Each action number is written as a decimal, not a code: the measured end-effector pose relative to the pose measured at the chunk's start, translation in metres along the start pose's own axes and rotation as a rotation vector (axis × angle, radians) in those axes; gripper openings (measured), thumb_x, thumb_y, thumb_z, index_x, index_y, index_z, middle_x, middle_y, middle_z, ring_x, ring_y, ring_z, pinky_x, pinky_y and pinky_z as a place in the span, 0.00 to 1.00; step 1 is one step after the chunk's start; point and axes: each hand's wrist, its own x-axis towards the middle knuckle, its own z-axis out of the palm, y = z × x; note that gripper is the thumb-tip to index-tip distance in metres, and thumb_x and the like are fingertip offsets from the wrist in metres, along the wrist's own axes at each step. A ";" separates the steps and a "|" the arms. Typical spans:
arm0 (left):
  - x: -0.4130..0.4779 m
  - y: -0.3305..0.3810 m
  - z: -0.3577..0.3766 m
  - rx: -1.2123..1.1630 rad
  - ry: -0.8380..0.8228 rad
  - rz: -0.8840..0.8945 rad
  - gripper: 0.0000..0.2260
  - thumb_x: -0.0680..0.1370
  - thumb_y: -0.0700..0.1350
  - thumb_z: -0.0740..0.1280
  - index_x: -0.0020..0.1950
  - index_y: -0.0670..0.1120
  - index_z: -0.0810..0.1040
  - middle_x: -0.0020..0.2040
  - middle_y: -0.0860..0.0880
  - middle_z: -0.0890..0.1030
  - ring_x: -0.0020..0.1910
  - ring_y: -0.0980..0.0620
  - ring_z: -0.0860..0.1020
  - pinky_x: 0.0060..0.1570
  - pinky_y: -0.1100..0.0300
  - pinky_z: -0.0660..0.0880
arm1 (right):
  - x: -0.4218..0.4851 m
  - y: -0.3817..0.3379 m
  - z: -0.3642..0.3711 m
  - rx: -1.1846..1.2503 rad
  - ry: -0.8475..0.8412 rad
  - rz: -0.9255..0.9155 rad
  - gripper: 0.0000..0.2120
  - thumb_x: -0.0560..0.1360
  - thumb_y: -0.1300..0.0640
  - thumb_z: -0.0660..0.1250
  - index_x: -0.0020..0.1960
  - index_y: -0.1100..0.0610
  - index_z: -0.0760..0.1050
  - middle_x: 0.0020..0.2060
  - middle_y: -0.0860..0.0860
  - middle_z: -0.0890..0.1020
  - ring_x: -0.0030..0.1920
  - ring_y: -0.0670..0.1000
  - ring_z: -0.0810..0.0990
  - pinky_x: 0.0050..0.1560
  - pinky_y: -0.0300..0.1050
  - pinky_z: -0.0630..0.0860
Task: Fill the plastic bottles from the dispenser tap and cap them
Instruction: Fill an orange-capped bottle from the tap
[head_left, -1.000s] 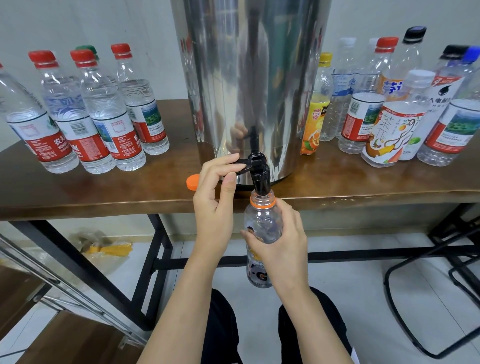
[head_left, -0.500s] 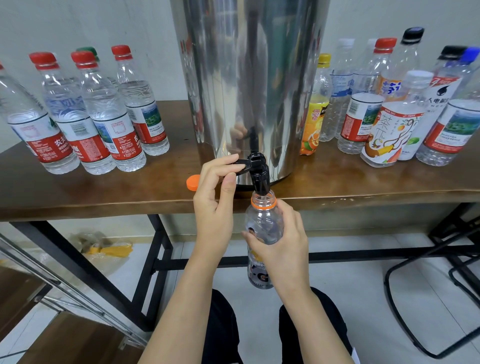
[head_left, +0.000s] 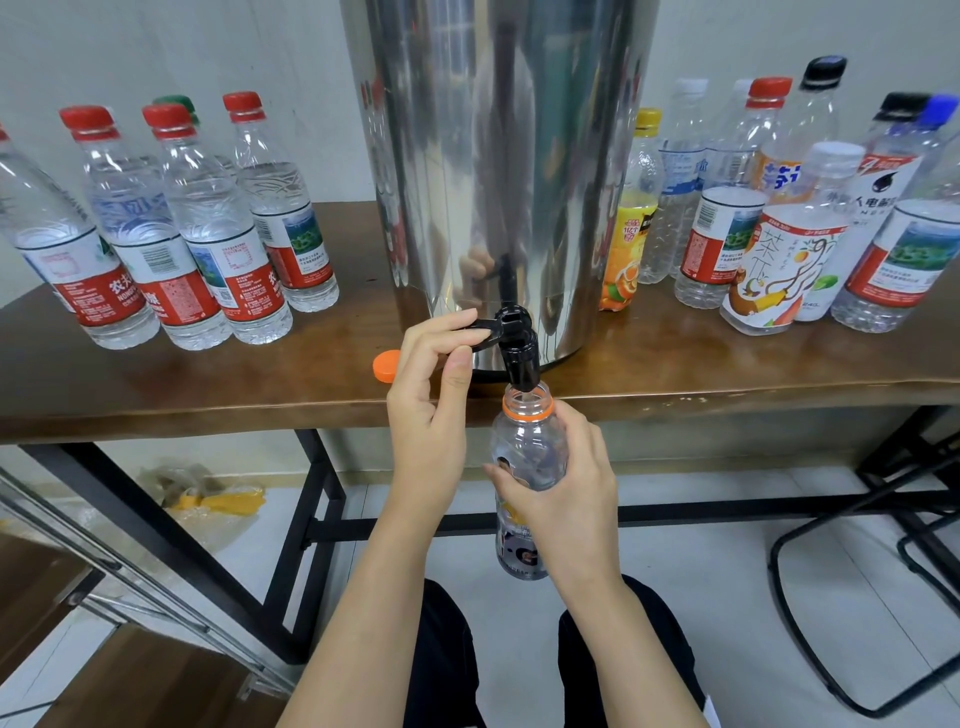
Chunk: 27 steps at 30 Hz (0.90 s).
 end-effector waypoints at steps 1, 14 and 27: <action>0.000 0.000 0.000 0.000 0.000 -0.002 0.11 0.83 0.37 0.59 0.54 0.51 0.78 0.60 0.51 0.78 0.63 0.52 0.76 0.66 0.49 0.72 | 0.000 0.000 0.000 0.002 -0.001 0.001 0.37 0.65 0.52 0.81 0.69 0.45 0.69 0.61 0.43 0.73 0.56 0.27 0.69 0.49 0.20 0.67; 0.000 0.001 0.000 0.002 0.001 -0.010 0.12 0.83 0.36 0.60 0.54 0.51 0.78 0.59 0.52 0.78 0.63 0.53 0.76 0.66 0.54 0.71 | -0.001 0.001 0.000 0.009 0.005 -0.002 0.37 0.64 0.52 0.81 0.68 0.46 0.69 0.61 0.44 0.74 0.55 0.26 0.69 0.49 0.19 0.66; 0.000 0.001 0.001 0.002 0.006 -0.009 0.13 0.82 0.35 0.60 0.54 0.51 0.78 0.59 0.51 0.78 0.63 0.53 0.76 0.66 0.56 0.70 | 0.000 0.003 0.000 0.011 0.012 -0.013 0.36 0.65 0.52 0.81 0.68 0.45 0.69 0.60 0.43 0.74 0.57 0.29 0.70 0.50 0.21 0.68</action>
